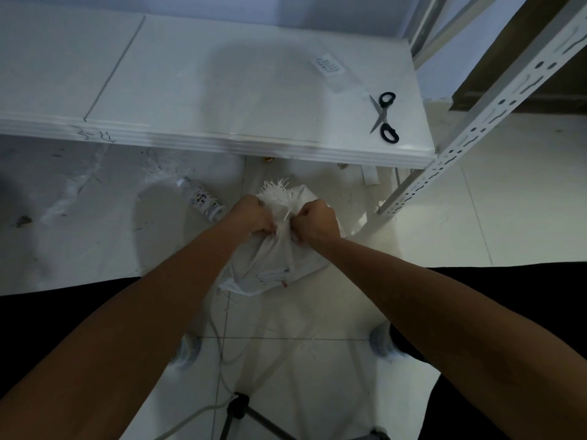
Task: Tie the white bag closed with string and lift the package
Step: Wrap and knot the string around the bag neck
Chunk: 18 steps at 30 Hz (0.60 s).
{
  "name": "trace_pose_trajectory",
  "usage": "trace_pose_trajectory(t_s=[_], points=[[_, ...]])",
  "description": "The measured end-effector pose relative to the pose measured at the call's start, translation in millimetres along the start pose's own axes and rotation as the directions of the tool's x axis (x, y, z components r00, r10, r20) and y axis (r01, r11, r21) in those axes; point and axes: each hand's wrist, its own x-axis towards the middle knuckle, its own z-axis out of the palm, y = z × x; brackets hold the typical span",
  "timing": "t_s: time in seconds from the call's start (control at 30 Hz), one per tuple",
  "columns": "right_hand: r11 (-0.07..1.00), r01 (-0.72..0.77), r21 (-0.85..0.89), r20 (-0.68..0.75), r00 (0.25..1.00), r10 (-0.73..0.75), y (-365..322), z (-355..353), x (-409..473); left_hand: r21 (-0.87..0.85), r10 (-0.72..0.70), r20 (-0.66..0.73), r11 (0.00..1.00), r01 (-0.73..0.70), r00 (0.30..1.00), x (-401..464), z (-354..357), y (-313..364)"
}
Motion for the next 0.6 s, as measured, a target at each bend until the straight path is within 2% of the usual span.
trace_pose_trajectory(t_s=[0.13, 0.23, 0.47, 0.6], points=[[0.998, -0.021, 0.066, 0.053, 0.998, 0.017, 0.7, -2.5, 2.1, -0.166, -0.086, 0.135, 0.980, 0.108, 0.987, -3.0, -9.5, -2.2], [0.990, -0.045, 0.131, 0.105, 0.994, 0.032, 3.4, -3.1, 1.5, -0.196, -0.083, 0.163, 0.974, 0.115, 0.983, -10.8, -7.3, -2.9], [0.969, -0.086, 0.233, 0.189, 0.981, 0.042, 9.8, 0.4, 4.4, -0.183, 0.117, 0.014, 0.977, -0.112, 0.993, -20.5, 5.4, -21.0], [0.959, -0.050, 0.277, 0.218, 0.976, -0.012, 13.9, 0.8, 5.6, -0.146, 0.196, -0.096, 0.967, -0.209, 0.976, -14.5, 10.9, -34.2]])
